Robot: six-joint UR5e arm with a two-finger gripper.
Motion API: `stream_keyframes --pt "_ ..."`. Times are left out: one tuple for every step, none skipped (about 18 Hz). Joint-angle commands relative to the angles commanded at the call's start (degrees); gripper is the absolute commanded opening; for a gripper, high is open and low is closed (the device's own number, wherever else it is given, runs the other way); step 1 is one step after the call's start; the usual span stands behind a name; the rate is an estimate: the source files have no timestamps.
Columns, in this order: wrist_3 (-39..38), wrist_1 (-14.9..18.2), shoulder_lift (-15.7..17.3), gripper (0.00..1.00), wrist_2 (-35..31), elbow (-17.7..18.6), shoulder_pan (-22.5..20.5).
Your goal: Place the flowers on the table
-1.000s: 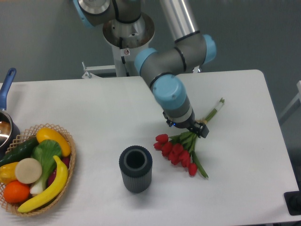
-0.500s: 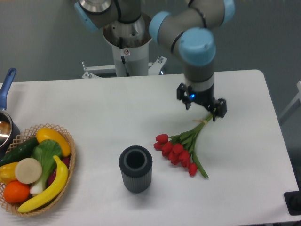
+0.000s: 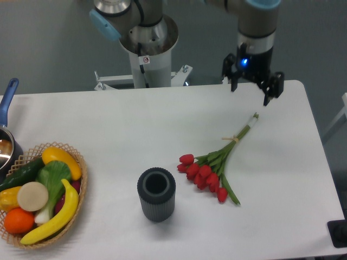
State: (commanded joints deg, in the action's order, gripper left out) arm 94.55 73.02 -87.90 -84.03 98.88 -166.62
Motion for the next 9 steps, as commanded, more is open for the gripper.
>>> stream_keyframes --pt "3.0 1.2 0.6 1.0 1.0 0.0 -1.5" --pt "6.0 2.0 1.2 1.0 1.6 0.2 -2.7" --pt "8.3 2.5 1.8 1.0 2.3 0.4 -3.9" --pt "9.3 2.6 2.2 1.0 3.1 0.9 -4.8" --pt "9.6 2.6 2.6 1.0 3.9 1.1 -5.5" --pt "9.6 2.6 2.6 1.0 4.3 1.1 -5.8" --pt "9.6 2.7 2.9 1.0 4.3 1.2 -5.8" --pt "9.6 2.7 3.0 1.0 4.3 1.7 -5.8" --pt "9.5 2.6 3.2 1.0 4.3 1.9 -5.8"
